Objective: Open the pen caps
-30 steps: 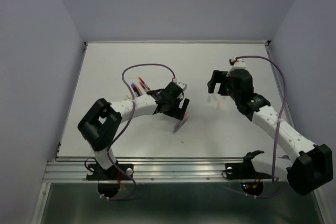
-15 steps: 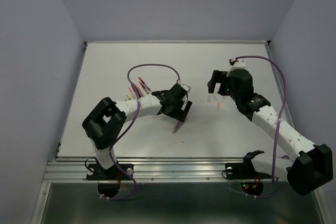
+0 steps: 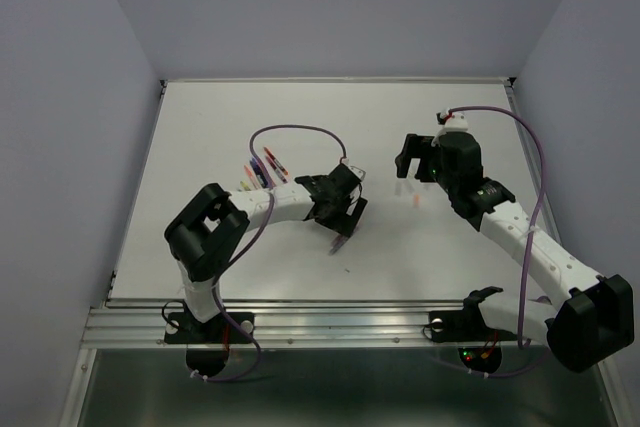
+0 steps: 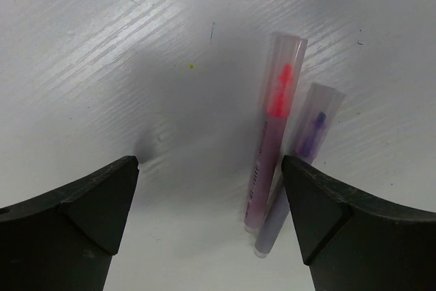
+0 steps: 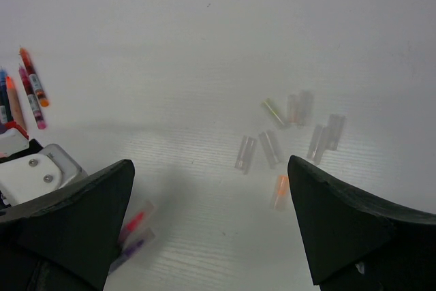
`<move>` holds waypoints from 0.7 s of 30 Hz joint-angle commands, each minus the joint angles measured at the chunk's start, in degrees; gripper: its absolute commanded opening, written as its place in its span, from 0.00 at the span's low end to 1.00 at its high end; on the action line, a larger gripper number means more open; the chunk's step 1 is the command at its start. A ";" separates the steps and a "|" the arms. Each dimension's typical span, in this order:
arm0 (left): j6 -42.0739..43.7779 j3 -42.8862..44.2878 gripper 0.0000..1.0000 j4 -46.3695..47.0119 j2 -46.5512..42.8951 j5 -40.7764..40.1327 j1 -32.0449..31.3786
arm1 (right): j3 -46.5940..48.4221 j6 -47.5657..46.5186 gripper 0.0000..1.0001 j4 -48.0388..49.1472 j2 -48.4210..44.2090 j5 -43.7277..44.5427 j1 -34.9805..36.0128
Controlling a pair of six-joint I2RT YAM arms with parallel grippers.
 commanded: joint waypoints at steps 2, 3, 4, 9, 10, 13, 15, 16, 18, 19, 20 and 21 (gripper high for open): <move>0.68 2.70 0.97 -1.73 0.60 -2.28 -0.61 | -0.41 -0.78 1.00 1.89 -1.23 1.08 0.42; 0.76 2.70 0.97 -1.81 0.77 -2.28 -0.70 | -0.41 -0.86 1.00 1.81 -1.14 0.99 0.42; 0.68 2.88 0.96 -1.90 1.30 -2.36 -0.61 | -0.41 -0.78 1.00 1.80 -1.32 1.08 0.42; 0.50 3.23 0.87 -2.43 2.36 -2.10 -0.70 | -0.59 -0.78 1.00 1.89 -1.76 1.34 0.42; 0.59 3.32 0.86 -2.52 2.71 -1.58 -0.87 | -0.59 -0.86 1.00 1.89 -1.76 1.52 0.42; 0.76 3.14 0.77 -2.25 3.15 -0.44 -1.22 | -0.59 -0.78 1.00 1.89 -1.50 1.69 0.42; 0.85 2.79 0.69 -1.73 3.24 0.53 -1.22 | -0.59 -0.69 1.00 1.89 -1.50 1.78 0.42; 0.85 2.36 0.65 -1.20 3.50 1.32 -1.22 | -0.59 -0.69 1.00 1.89 -1.58 1.78 0.42; 0.68 2.00 0.49 -0.85 3.68 2.12 -1.22 | -0.68 -0.69 1.00 1.81 -1.67 1.96 0.42; 0.50 1.48 0.42 -0.41 3.85 2.73 -1.22 | -0.68 -0.60 1.00 1.80 -1.76 2.13 0.42; 0.59 1.21 0.31 -0.15 3.94 3.00 -1.22 | -0.68 -0.69 1.00 1.89 -1.76 2.13 0.42; 0.50 0.77 0.27 0.03 4.11 3.17 -1.22 | -0.68 -0.60 1.00 1.81 -1.76 2.31 0.42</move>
